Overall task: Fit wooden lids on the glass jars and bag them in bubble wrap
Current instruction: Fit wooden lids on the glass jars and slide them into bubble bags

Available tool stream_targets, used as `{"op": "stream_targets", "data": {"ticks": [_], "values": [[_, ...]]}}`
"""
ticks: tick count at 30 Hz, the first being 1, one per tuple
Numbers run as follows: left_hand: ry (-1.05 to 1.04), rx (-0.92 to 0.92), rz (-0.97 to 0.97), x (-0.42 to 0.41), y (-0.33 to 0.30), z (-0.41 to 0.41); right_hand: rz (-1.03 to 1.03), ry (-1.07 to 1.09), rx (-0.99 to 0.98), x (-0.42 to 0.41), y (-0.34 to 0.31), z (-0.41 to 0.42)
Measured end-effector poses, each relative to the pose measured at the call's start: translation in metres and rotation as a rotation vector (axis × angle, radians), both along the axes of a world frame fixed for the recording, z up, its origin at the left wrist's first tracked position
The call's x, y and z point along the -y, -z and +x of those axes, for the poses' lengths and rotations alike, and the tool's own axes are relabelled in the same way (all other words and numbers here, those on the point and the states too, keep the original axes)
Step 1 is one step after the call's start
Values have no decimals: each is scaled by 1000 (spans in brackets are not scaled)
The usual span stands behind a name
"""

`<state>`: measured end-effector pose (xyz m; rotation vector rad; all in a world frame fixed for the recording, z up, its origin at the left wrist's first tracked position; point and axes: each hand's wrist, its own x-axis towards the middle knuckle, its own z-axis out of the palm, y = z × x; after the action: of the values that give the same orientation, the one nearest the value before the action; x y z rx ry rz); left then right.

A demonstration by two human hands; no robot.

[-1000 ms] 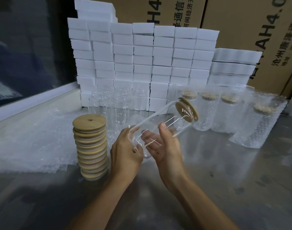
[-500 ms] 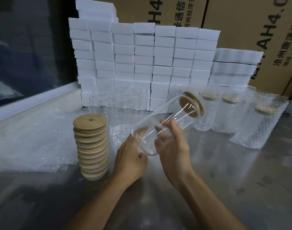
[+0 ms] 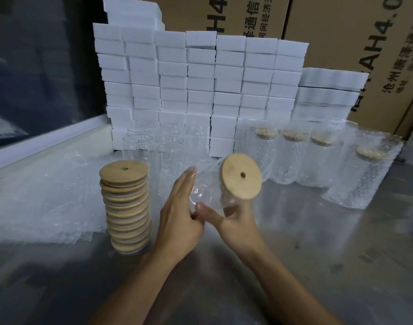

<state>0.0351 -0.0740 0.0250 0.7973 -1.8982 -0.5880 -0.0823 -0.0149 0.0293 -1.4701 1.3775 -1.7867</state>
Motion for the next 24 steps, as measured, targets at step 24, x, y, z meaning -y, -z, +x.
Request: {"op": "stream_targets", "data": {"ticks": [24], "values": [[55, -37, -118, -7, 8, -8, 242, 58, 65, -5, -12, -11]]}}
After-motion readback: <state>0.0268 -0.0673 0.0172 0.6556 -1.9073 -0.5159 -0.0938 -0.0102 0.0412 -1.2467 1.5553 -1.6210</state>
